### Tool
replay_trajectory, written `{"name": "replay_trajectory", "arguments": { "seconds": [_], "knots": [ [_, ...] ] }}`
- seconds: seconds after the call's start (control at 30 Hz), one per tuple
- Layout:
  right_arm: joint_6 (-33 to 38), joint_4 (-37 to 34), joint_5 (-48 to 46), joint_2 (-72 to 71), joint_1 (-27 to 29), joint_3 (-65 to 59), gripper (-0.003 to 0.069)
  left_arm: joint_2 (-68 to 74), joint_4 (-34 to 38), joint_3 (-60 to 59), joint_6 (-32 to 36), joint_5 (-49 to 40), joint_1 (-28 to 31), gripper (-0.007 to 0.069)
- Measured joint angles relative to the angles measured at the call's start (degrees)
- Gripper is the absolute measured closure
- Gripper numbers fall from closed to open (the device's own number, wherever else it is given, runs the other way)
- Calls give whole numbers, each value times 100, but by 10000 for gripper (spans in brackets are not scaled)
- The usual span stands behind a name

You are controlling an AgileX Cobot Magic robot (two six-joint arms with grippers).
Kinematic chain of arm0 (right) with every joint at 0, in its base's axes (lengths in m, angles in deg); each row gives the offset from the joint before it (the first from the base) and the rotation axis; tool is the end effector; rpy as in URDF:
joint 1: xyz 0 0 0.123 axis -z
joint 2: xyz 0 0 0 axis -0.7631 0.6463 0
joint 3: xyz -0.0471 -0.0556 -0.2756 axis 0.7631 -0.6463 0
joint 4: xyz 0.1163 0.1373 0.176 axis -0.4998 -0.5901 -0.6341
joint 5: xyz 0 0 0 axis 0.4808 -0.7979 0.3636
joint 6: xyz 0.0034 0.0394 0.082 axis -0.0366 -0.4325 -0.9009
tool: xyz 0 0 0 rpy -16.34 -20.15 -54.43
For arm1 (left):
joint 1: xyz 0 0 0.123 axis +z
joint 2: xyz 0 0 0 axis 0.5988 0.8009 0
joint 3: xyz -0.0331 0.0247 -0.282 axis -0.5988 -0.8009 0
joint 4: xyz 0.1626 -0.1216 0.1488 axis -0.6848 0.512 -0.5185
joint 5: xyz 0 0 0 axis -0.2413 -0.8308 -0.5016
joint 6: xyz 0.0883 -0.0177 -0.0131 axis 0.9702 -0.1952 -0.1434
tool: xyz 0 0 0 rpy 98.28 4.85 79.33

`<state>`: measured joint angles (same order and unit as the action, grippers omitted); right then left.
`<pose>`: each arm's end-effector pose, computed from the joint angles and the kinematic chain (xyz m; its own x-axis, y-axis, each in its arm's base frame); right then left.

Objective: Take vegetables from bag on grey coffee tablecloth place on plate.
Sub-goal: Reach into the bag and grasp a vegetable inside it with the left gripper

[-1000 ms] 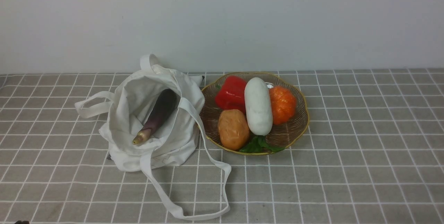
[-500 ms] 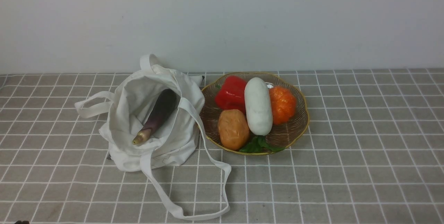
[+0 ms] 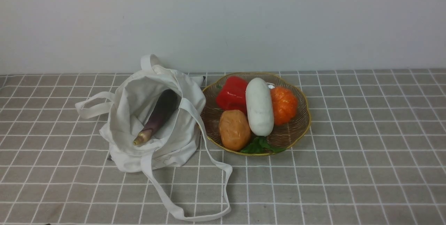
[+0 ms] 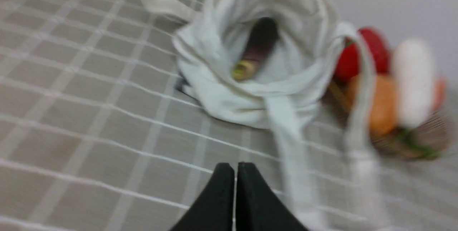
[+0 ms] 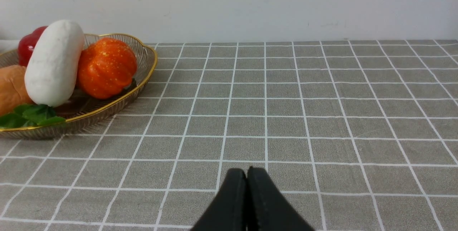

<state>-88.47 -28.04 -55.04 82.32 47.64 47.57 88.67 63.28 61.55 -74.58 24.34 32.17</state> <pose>0.0518 0.0019 0.1721 -0.3115 0.0380 -0.9495 -0.0211 0.9987 0.0469 0.0505 -0.0199 0.1734 -0.3630 -0.6763 -0.6410 -0.0207 0.6935 -0.7201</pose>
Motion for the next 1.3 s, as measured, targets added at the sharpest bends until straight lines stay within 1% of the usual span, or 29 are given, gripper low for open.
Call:
{"name": "replay_trajectory", "arguments": {
  "seconds": [0.03, 0.07, 0.1, 0.13, 0.17, 0.27, 0.33, 0.37, 0.4, 0.47, 0.53, 0.6, 0.63, 0.73, 0.77, 0.87, 0.9, 0.93, 1.0, 1.07, 1.17, 1.2, 1.23, 1.3],
  "knots": [
    [0, 0, 0, 0, 0, 0, 674, 0, 627, 0, -299, -12, 0, 629],
    [0, 0, 0, 0, 0, 0, 674, 0, 1408, 0, -559, -12, 0, 629],
    [0, 0, 0, 0, 0, 0, 674, 0, 1408, 0, -590, -12, 0, 629],
    [0, 0, 0, 0, 0, 0, 674, 0, 2191, 0, -742, -6, 0, 629],
    [0, 0, 0, 0, 0, 0, 674, 0, 2487, 0, -750, 26, 0, 629],
    [0, 0, 0, 0, 0, 0, 674, 0, 2810, 0, -636, 194, 0, 629],
    [0, 0, 0, 0, 0, 0, 674, 0, 2909, 0, -156, 276, 0, 629],
    [0, 0, 0, 0, 0, 0, 674, 0, 2910, 7, -35, 248, 0, 629],
    [0, 0, 0, 0, 0, 0, 674, 0, 2910, 122, 401, 11, 0, 629],
    [0, 0, 0, 0, 0, 0, 674, 131, 2882, 487, 771, -368, 0, 629],
    [0, 0, 0, 0, 0, 0, 674, 581, 2689, 1017, 1043, -656, 0, 629],
    [0, 0, 0, 0, 0, 0, 674, 1353, 2159, 1687, 1324, -1182, 0, 629],
    [0, 0, 0, 0, 0, 0, 674, 1516, 1977, 1812, 1374, -1306, 0, 629],
    [0, 0, 0, 0, 0, 0, 674, 2893, 950, 2768, 1685, -2351, 0, 629],
    [0, 0, 0, 0, 0, 0, 674, 3585, 536, 3207, 1779, -2807, -5, 629],
    [0, 0, 0, 0, 0, 0, 674, 4670, -241, 3879, 1851, -3349, -5, 629],
    [0, 0, 0, 0, 0, 0, 674, 4859, -353, 3999, 1867, -3421, -5, 629],
    [0, 0, 0, 0, 0, 0, 674, 5679, -713, 4514, 1963, -3641, -5, 629],
    [0, 0, 0, 0, 0, 0, 674, 6415, -923, 4970, 2087, -3687, -12, 629],
    [0, 0, 0, 0, 0, 0, 674, 7050, -986, 5385, 2195, -3694, -67, 629],
    [0, 0, 0, 0, 0, 0, 674, 7889, -1088, 5989, 2273, -3671, -336, 629],
    [0, 0, 0, 0, 0, 0, 674, 8270, -1206, 6297, 2285, -3628, -534, 628],
    [0, 0, 0, 0, 0, 0, 674, 8379, -1222, 6386, 2285, -3616, -557, 628],
    [0, 0, 0, 0, 0, 0, 674, 8907, -1442, 6836, 2235, -3603, -791, 621]
  ]
}}
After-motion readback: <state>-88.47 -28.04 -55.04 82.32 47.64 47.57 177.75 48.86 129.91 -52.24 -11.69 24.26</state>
